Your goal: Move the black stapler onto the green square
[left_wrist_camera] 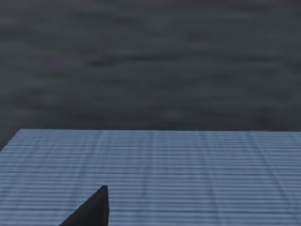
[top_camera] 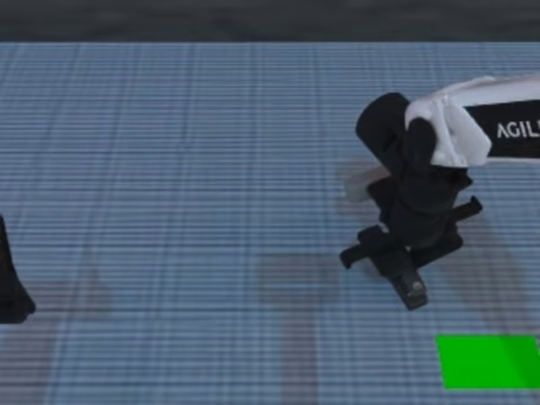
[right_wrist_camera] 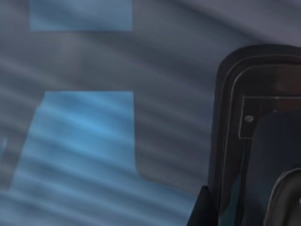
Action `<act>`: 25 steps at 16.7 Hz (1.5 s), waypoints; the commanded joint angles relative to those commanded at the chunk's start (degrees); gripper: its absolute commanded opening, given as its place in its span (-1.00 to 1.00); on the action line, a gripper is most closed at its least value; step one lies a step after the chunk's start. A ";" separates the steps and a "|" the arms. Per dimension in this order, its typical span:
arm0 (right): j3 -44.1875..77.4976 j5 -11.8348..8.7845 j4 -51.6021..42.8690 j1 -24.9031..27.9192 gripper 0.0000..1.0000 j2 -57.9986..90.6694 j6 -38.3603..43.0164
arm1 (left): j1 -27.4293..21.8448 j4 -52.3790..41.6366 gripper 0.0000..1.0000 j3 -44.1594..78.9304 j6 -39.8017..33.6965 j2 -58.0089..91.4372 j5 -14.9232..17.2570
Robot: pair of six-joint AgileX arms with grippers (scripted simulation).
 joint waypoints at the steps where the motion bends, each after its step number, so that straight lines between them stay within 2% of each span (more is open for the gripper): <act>1: 0.64 -0.01 -0.76 0.08 -1.00 -0.24 -0.04 | 0.00 0.00 1.00 0.00 0.00 0.00 0.00; 9: 11.40 -0.06 -18.68 0.39 -1.00 -6.76 -0.20 | 0.00 0.00 1.00 0.00 0.00 0.00 0.00; 17: 12.00 0.02 -20.14 0.32 -1.00 -7.76 1.63 | 0.00 0.00 1.00 0.00 0.00 0.00 0.00; 21: 10.04 0.54 -20.88 0.87 -1.00 -9.78 12.51 | 0.00 0.00 1.00 0.00 0.00 0.00 0.00; 25: 5.51 1.38 -21.59 1.14 -1.00 -14.07 32.64 | 0.00 0.00 1.00 0.00 0.00 0.00 0.00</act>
